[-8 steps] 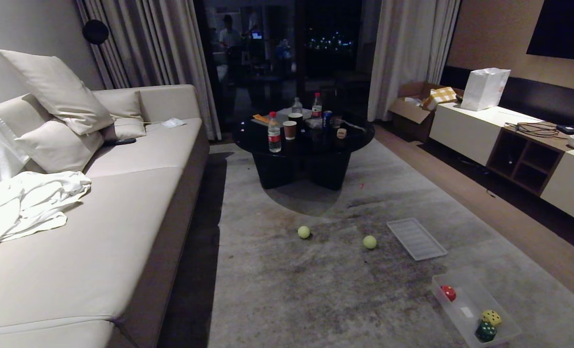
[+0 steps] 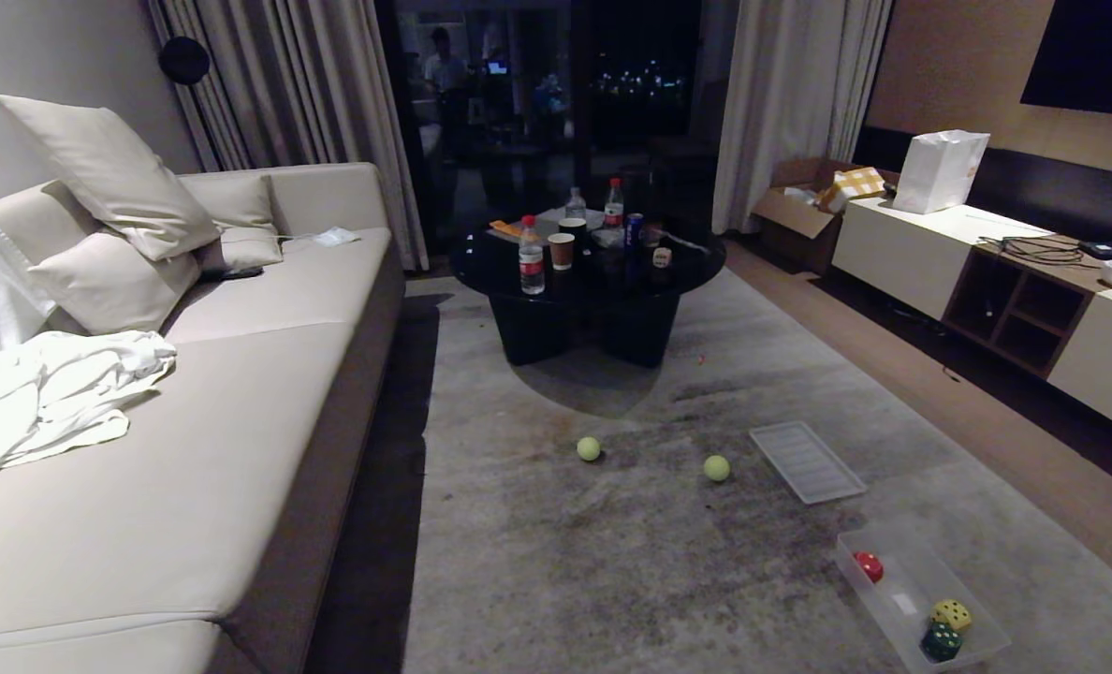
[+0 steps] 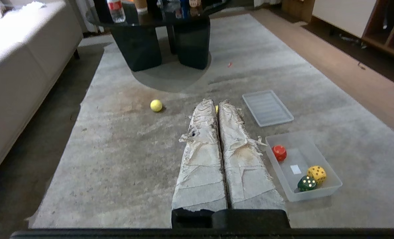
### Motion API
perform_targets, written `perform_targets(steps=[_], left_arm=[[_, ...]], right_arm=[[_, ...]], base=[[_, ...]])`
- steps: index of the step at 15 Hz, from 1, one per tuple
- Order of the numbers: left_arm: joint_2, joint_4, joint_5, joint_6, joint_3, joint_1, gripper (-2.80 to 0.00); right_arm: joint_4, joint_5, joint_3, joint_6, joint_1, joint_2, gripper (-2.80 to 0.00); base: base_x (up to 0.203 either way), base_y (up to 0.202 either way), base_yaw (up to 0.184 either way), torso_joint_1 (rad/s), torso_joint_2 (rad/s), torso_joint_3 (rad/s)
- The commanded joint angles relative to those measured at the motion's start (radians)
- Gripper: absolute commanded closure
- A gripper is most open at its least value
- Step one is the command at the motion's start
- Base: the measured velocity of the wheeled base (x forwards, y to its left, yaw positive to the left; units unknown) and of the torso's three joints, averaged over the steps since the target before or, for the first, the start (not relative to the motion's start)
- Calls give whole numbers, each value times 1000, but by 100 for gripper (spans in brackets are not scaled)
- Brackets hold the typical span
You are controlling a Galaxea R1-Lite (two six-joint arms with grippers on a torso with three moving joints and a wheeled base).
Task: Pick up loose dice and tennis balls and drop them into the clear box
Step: Find toys out of the box
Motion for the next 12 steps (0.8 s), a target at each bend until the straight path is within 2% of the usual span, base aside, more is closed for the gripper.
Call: perform_targets(steps=[1, 12], left_arm=[[2, 0, 0, 0, 2, 0, 0], [2, 0, 1, -8, 2, 0, 0]], right_arm=[[-1, 1, 11, 0, 0, 0, 0], [0, 1, 11, 0, 0, 0, 0]], base=[[0, 0, 0, 4, 4, -108], [0, 0, 0, 1, 2, -191]])
